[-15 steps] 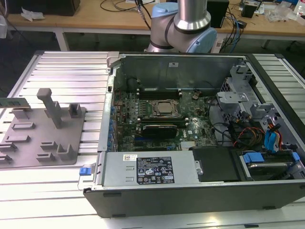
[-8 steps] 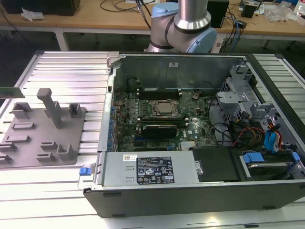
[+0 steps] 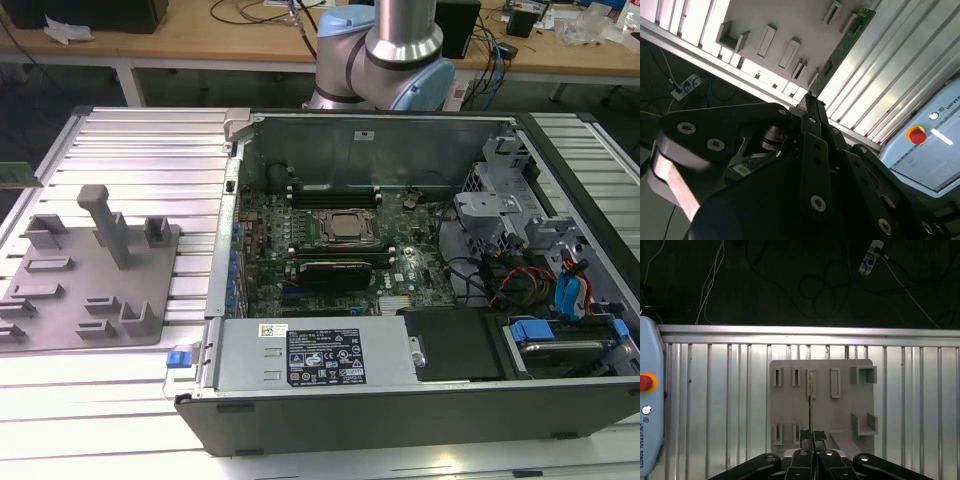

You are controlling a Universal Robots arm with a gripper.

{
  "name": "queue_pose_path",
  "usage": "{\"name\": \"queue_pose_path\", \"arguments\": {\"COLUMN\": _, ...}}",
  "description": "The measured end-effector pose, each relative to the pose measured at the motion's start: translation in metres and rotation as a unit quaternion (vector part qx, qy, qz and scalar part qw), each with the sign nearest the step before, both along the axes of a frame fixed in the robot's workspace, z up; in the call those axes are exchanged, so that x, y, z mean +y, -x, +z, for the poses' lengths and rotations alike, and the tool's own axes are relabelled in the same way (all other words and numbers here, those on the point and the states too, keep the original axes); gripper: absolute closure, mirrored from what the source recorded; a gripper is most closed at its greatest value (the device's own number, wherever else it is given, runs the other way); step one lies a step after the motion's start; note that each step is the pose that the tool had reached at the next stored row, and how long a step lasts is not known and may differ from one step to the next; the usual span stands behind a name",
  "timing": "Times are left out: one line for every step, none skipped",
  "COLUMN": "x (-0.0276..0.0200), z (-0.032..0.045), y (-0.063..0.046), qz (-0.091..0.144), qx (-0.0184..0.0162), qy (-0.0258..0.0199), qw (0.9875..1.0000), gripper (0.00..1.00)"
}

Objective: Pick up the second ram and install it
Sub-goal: 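Pick up the second ram and move it above second insertion slot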

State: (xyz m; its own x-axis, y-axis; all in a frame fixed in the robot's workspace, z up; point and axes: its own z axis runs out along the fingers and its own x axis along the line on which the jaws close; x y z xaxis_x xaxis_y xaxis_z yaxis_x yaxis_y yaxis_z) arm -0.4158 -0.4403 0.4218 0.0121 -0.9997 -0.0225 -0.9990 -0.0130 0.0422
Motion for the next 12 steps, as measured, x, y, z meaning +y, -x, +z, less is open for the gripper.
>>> {"name": "queue_pose_path", "arguments": {"x": 0.0, "z": 0.0001, "y": 0.0, "qz": 0.0, "qx": 0.0, "qy": 0.0, "qw": 1.0, "gripper": 0.91}}
{"name": "queue_pose_path", "arguments": {"x": 0.0, "z": 0.0002, "y": 0.0, "qz": 0.0, "qx": 0.0001, "qy": 0.0, "qw": 1.0, "gripper": 0.91}}
{"name": "queue_pose_path", "arguments": {"x": 0.0, "z": 0.0002, "y": 0.0, "qz": 0.0, "qx": 0.0001, "qy": 0.0001, "qw": 1.0, "gripper": 0.91}}
{"name": "queue_pose_path", "arguments": {"x": 0.0001, "z": 0.0004, "y": -0.001, "qz": 0.0, "qx": 0.0002, "qy": 0.0002, "qw": 1.0, "gripper": 0.91}}
{"name": "queue_pose_path", "arguments": {"x": 0.0001, "z": 0.0004, "y": -0.002, "qz": 0.0, "qx": 0.0002, "qy": 0.0001, "qw": 1.0, "gripper": 0.91}}
{"name": "queue_pose_path", "arguments": {"x": 0.0, "z": 0.0002, "y": -0.003, "qz": 0.0, "qx": 0.0001, "qy": 0.0001, "qw": 1.0, "gripper": 0.91}}
{"name": "queue_pose_path", "arguments": {"x": 0.0, "z": 0.0003, "y": -0.004, "qz": 0.0, "qx": 0.0001, "qy": 0.0001, "qw": 1.0, "gripper": 0.91}}
{"name": "queue_pose_path", "arguments": {"x": 0.0, "z": 0.0003, "y": -0.005, "qz": 0.0, "qx": 0.0001, "qy": 0.0001, "qw": 1.0, "gripper": 0.91}}
{"name": "queue_pose_path", "arguments": {"x": 0.0, "z": 0.0002, "y": -0.009, "qz": 0.0, "qx": 0.0, "qy": 0.0, "qw": 1.0, "gripper": 0.91}}
{"name": "queue_pose_path", "arguments": {"x": 0.0, "z": 0.0002, "y": -0.012, "qz": 0.0, "qx": 0.0001, "qy": 0.0001, "qw": 1.0, "gripper": 0.91}}
{"name": "queue_pose_path", "arguments": {"x": 0.0, "z": 0.0002, "y": -0.016, "qz": 0.0, "qx": 0.0001, "qy": 0.0001, "qw": 1.0, "gripper": 0.91}}
{"name": "queue_pose_path", "arguments": {"x": 0.0, "z": 0.0003, "y": -0.019, "qz": 0.0, "qx": 0.0001, "qy": 0.0001, "qw": 1.0, "gripper": 0.91}}
